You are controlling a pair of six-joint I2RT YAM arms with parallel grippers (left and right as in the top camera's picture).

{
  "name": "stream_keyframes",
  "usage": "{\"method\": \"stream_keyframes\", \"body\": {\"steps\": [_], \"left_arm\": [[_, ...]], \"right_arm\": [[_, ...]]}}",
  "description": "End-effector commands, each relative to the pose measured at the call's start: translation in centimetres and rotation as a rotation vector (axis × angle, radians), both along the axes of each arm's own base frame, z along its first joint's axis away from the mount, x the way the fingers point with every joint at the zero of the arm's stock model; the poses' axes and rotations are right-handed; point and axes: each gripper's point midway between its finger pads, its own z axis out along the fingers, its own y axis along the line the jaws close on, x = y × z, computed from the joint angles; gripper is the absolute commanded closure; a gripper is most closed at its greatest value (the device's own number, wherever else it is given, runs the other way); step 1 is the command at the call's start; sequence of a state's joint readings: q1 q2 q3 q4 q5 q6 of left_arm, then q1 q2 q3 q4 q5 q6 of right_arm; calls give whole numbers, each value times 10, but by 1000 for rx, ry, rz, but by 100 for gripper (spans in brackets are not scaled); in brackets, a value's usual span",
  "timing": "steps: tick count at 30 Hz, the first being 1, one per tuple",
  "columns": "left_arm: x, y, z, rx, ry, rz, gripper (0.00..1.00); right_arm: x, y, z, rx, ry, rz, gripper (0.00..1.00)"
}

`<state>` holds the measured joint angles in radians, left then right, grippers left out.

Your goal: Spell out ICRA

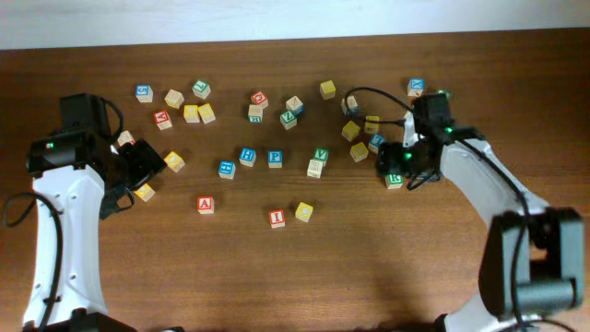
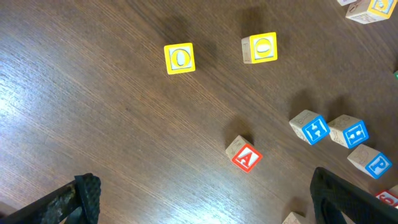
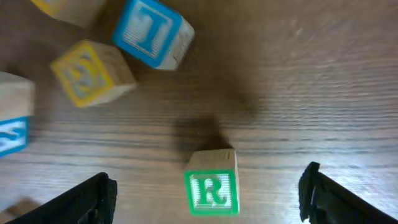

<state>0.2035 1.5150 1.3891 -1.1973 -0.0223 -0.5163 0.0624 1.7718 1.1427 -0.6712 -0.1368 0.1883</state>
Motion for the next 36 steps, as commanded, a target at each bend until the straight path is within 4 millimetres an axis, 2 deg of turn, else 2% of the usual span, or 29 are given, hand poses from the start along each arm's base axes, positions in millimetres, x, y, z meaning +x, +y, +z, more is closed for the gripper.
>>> {"method": "stream_keyframes", "body": {"steps": [1,3,7,9,13,16,17,19,21,22,25,28,31,33,36], "left_arm": [[0,0,-2,1,10,-16,1],[0,0,-2,1,10,-17,1],[0,0,-2,1,10,-17,1],[0,0,-2,1,10,-17,1],[0,0,-2,1,10,-17,1],[0,0,-2,1,10,-16,1],[0,0,-2,1,10,-16,1],[0,0,-2,1,10,-17,1],[0,0,-2,1,10,-16,1],[0,0,-2,1,10,-16,1],[0,0,-2,1,10,-17,1],[0,0,-2,1,10,-17,1],[0,0,-2,1,10,-17,1],[0,0,-2,1,10,-16,1],[0,0,-2,1,10,-17,1]], "right_arm": [[-9,3,-33,-1,85,27,22],[-9,3,-40,-2,101,27,34],[-9,3,-40,-1,100,27,63],[-10,4,-40,-1,104,27,63],[-14,15,-28,-14,143,59,77],[-22,26,-13,-4,197,59,78],[-31,36,-4,24,238,80,78],[-54,62,5,106,325,127,79],[-81,100,12,194,406,208,78],[-86,112,11,177,412,208,78],[-86,129,0,46,387,89,78],[-88,166,-14,47,361,44,78],[-91,184,-24,51,354,30,78],[-91,190,-28,50,347,48,78],[-80,185,-35,5,299,52,77]]}}
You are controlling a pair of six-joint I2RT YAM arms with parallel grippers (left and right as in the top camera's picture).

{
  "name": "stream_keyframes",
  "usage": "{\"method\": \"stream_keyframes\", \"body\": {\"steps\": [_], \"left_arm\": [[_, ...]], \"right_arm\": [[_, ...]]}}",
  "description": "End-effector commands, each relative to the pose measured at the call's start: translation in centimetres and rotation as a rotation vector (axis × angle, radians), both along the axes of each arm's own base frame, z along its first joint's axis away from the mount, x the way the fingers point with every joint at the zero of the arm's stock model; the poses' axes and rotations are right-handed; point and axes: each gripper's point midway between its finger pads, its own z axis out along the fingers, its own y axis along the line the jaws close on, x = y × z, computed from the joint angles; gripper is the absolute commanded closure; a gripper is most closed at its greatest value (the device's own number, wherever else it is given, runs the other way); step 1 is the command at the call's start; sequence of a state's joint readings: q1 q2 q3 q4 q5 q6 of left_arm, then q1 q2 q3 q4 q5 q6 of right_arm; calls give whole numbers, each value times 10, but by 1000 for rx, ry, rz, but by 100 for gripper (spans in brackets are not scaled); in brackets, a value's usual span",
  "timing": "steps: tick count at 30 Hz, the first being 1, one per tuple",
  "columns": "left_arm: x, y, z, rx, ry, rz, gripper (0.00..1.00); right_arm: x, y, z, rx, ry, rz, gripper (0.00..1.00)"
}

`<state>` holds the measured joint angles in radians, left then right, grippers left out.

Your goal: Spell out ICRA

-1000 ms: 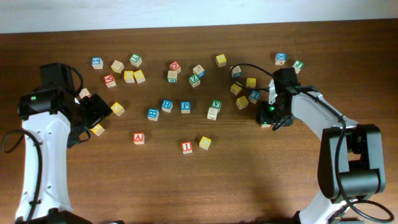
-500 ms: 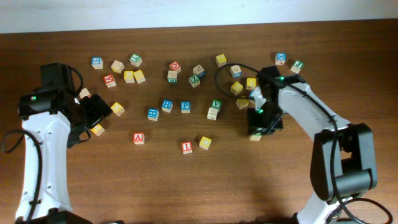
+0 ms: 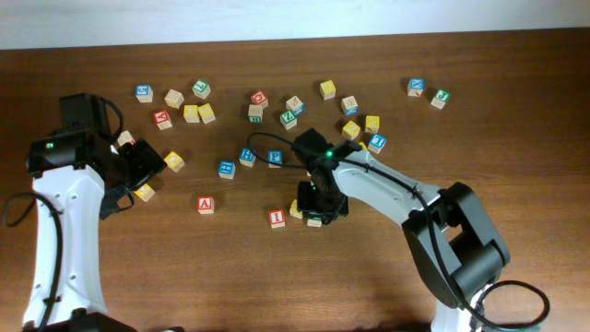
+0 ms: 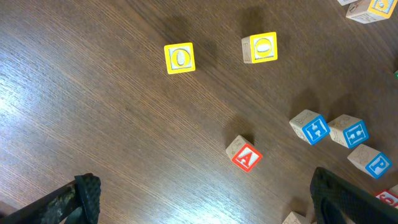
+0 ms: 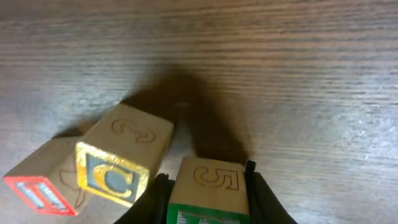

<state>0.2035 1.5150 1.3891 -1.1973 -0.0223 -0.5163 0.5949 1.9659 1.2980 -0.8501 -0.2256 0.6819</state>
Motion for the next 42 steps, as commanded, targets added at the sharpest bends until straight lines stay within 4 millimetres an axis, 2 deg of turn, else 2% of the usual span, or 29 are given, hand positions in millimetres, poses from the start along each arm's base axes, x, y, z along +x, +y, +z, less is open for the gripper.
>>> {"method": "stream_keyframes", "body": {"steps": [1,9,14,15,16,19,22,24,30,33,34,36,37,38,42], "left_arm": [[0,0,-2,1,10,-17,1],[0,0,-2,1,10,-17,1],[0,0,-2,1,10,-17,1],[0,0,-2,1,10,-16,1],[0,0,-2,1,10,-17,1],[0,0,-2,1,10,-17,1],[0,0,-2,1,10,-17,1],[0,0,-2,1,10,-17,1],[0,0,-2,1,10,-17,1],[0,0,-2,1,10,-17,1],[0,0,-2,1,10,-16,1],[0,0,-2,1,10,-16,1],[0,0,-2,1,10,-16,1],[0,0,-2,1,10,-16,1],[0,0,-2,1,10,-16,1]], "right_arm": [[13,-10,-6,-81,-61,-4,77],[36,5,-3,-21,-184,128,77],[30,2,-4,-33,-169,171,76],[28,1,-5,-37,-162,171,75],[27,0,-5,-41,-156,171,67],[27,0,-5,-42,-153,168,55],[29,1,-3,-39,-159,166,51],[37,2,4,-32,-173,156,42],[66,-18,23,-24,-194,78,43],[85,-15,59,-9,-230,65,43],[93,-9,82,4,-257,87,43],[96,4,100,31,-288,109,42],[94,23,110,89,-300,136,42],[92,40,114,136,-315,160,42],[81,109,118,155,-439,135,26]]}}
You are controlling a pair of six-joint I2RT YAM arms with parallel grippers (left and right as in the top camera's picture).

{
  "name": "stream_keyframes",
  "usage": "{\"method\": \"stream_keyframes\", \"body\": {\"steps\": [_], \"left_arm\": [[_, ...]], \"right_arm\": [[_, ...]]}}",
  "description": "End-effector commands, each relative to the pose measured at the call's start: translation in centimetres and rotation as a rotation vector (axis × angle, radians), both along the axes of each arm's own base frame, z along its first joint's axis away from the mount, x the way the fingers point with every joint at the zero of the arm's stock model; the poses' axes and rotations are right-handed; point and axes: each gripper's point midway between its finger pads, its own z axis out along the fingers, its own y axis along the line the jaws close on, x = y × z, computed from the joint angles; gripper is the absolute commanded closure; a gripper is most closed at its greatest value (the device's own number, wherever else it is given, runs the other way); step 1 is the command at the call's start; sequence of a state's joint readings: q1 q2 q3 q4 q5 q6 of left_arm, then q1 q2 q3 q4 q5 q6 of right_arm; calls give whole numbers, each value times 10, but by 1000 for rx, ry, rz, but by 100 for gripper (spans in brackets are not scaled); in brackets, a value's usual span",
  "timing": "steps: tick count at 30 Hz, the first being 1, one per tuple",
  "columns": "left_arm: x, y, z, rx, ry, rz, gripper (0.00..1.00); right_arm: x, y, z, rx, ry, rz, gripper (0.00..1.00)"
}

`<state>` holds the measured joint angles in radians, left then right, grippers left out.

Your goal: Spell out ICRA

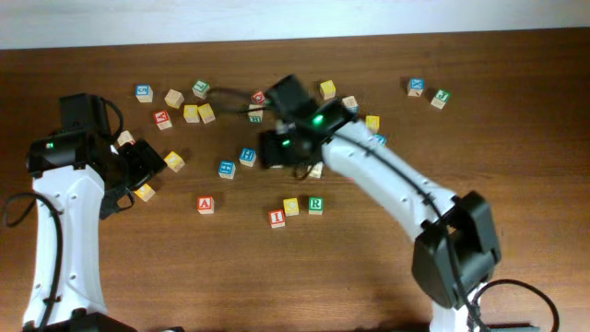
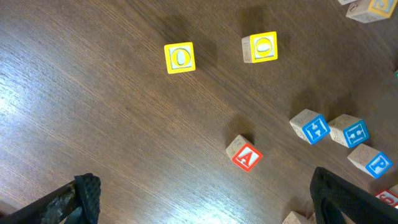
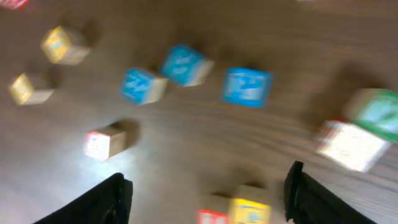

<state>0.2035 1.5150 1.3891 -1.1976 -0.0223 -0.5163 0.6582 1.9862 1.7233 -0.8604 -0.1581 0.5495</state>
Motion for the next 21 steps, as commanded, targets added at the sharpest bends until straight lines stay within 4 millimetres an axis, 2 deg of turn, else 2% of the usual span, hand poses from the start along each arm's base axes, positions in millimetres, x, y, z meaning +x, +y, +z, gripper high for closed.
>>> {"method": "stream_keyframes", "body": {"steps": [1,3,5,7,9,10,11,13,14,18,19,21], "left_arm": [[0,0,-2,1,9,-16,1],[0,0,-2,1,9,-16,1],[0,0,-2,1,9,-16,1],[0,0,-2,0,9,-16,1],[0,0,-2,-1,9,-16,1],[1,-4,-2,-23,2,-22,1],[3,-7,-2,-39,-5,-26,1],[7,-36,0,-200,-31,-68,1],[8,-47,0,-247,-36,-99,1],[13,-97,-13,-217,-29,-384,1],[15,-101,-21,-152,-6,-415,0],[21,-84,-46,103,93,-445,0]], "right_arm": [[-7,32,-2,-34,-75,-62,20],[-9,29,-2,-46,-73,-64,19],[0,-5,9,-69,-51,-126,14],[11,-59,27,-96,-19,-229,2],[15,-112,38,-131,24,-327,2],[19,-158,39,-179,54,-390,2],[20,-179,38,-205,69,-406,2],[25,-244,34,-242,122,-500,2],[25,-267,33,-244,140,-557,2],[26,-343,33,-234,171,-748,2],[25,-359,33,-230,178,-789,2],[18,-377,32,-232,201,-834,2]]}}
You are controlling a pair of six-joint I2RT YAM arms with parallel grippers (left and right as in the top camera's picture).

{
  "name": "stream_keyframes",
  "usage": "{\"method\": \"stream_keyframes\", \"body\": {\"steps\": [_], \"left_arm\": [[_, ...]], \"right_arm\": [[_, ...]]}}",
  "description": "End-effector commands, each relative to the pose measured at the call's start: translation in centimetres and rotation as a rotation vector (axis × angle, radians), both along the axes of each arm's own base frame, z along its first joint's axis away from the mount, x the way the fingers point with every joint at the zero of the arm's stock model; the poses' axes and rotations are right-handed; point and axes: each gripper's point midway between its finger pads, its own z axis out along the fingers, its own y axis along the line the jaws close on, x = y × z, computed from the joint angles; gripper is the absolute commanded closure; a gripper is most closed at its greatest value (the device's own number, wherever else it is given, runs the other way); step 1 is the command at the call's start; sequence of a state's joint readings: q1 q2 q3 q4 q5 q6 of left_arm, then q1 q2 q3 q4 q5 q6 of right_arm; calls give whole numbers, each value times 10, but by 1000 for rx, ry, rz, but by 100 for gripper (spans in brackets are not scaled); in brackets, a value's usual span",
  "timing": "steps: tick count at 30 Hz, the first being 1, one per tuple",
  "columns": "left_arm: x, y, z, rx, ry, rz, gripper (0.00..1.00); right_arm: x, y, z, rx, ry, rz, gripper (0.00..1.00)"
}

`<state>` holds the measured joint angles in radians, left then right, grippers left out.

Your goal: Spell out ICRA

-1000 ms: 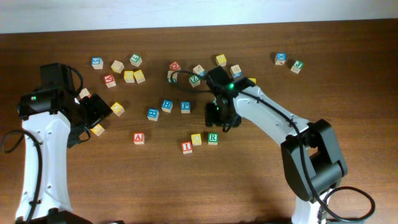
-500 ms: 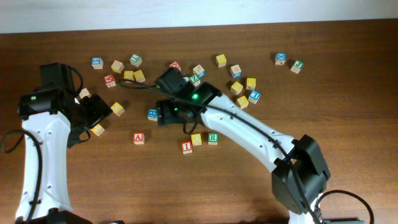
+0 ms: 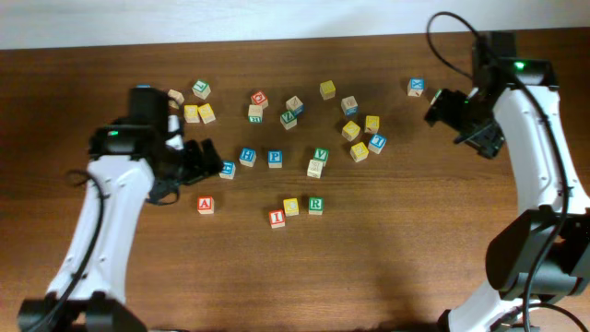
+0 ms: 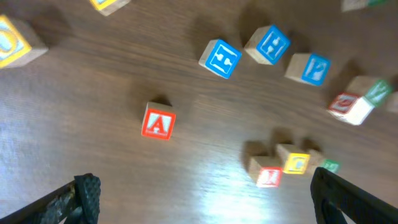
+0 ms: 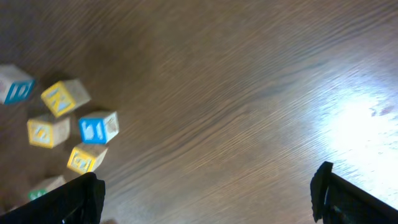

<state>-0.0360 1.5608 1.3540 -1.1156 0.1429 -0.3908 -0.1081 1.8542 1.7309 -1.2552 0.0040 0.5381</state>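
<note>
A short row stands at the table's front middle: red I block (image 3: 277,219), yellow C block (image 3: 291,207), green R block (image 3: 315,204). The left wrist view shows the same I block (image 4: 268,177), C block (image 4: 297,163) and R block (image 4: 329,166). The red A block (image 3: 205,205) stands alone to their left, and the A block (image 4: 158,122) lies ahead of my left gripper (image 4: 205,208). That left gripper (image 3: 195,159) is open and empty, hovering just behind the A. My right gripper (image 3: 452,115) is open and empty at the back right, seen as right gripper (image 5: 208,199) over bare wood.
Several loose letter blocks are scattered across the back half of the table. Blue blocks (image 3: 247,156) sit right of my left gripper. Yellow and blue blocks (image 5: 98,127) lie left of my right gripper. A blue block (image 3: 417,87) and a green one sit at the far right back.
My right gripper has moved from over the middle blocks to the back right. My left arm has moved rightward from the table's left side; the A block is nearer in its view.
My right gripper was open around the green R among the right-hand blocks. Then it was shut on the R, beside the C and I. Later the R stood in the row with the gripper open over the middle. Now the right arm is back right and the left is near the A.
</note>
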Motion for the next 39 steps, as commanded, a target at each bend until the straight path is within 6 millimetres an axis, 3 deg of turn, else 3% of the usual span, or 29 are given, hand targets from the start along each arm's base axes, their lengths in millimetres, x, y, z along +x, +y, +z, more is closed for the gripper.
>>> {"method": "stream_keyframes", "body": {"steps": [1,4,7,12,14,17,19,23,26,27,29,32,35,39], "left_arm": [[1,21,-43,294,108,-83,0],[0,21,-74,307,201,-143,2],[-3,18,-101,280,277,-250,13],[-4,18,-122,279,316,-260,37],[-4,13,-133,255,322,-264,36],[-6,13,-150,252,360,-268,46],[-3,11,-152,241,350,-267,47],[-5,11,-152,237,355,-268,62],[-7,11,-152,237,365,-269,66],[-8,10,-151,233,368,-269,65],[-13,10,-150,225,388,-271,55],[-17,9,-150,221,403,-273,55],[-18,9,-150,220,410,-273,67],[-17,9,-147,220,411,-274,74]], "right_arm": [[-5,-21,7,-11,-7,-42,2],[-5,-20,7,-11,-7,-41,2],[-5,-21,7,-11,-7,-42,2],[-5,-20,7,-11,-7,-41,2],[-5,-20,7,-11,-7,-41,2],[-5,-20,7,-11,-7,-41,2],[-5,-20,7,-11,-7,-41,2],[-5,-20,7,-11,-7,-41,2],[-5,-20,7,-11,-7,-41,2],[-5,-20,7,-11,-7,-41,2],[-5,-20,7,-11,-7,-41,2],[-5,-20,7,-11,-7,-41,2],[-5,-20,7,-11,-7,-41,2],[-5,-20,7,-11,-7,-41,2]]}}
